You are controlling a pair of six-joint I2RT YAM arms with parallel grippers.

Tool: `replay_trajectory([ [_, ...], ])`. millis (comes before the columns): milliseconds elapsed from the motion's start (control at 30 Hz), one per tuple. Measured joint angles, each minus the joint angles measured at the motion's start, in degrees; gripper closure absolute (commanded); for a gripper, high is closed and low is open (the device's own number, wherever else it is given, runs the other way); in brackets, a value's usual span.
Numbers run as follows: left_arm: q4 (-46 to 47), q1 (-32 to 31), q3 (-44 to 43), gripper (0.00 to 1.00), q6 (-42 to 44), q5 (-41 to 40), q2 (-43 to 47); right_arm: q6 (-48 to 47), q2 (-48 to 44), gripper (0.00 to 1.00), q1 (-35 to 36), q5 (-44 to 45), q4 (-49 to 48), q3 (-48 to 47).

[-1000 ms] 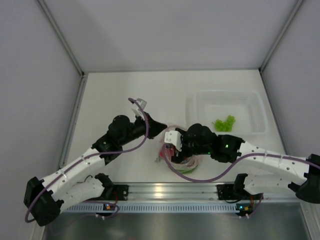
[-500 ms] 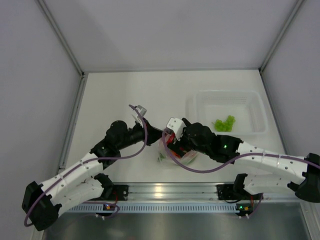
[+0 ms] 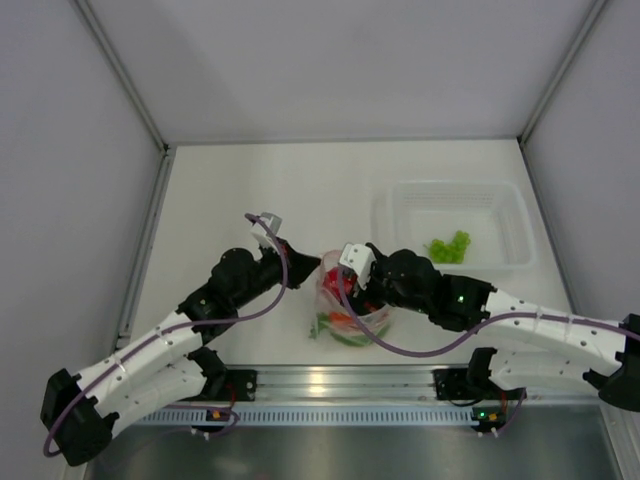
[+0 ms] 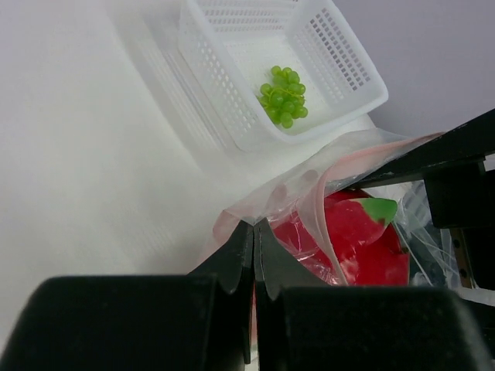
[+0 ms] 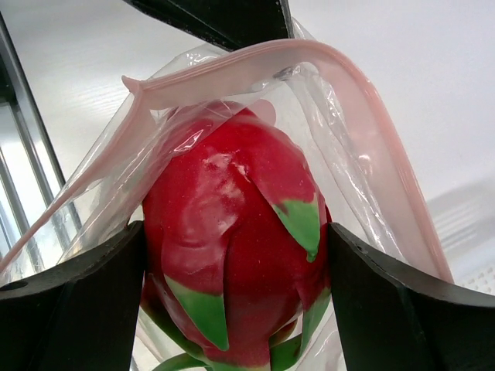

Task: Open the zip-top bag and remove the fake food
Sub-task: Pick up the fake fruit from the zipper food storage bag.

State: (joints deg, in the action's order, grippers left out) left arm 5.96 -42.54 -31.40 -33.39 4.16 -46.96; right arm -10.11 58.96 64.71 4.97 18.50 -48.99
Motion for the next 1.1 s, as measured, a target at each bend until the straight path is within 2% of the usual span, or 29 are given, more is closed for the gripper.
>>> replay_trajectory([
  [233,0.4,-0.5,0.6,1.00,-1.0,0.9,0.1,0.8,-4.2,1.00,0.0,2.4,-4.9,5.3],
  [600,4.2,-0.4,3.6,1.00,-2.4,0.1,0.5,6.7,-4.9,1.00,0.2,13.5,-11.3,7.9],
  [833,4.5,-0.3,4.5,1.00,-4.6,-1.7,1.2,6.4,-5.0,1.00,-0.2,11.9,-16.0,9.8],
  [1100,4.9,-1.0,4.1,1.00,-10.9,-2.0,-3.2,3.8,-9.1,1.00,-1.1,8.5,-19.6,14.6],
])
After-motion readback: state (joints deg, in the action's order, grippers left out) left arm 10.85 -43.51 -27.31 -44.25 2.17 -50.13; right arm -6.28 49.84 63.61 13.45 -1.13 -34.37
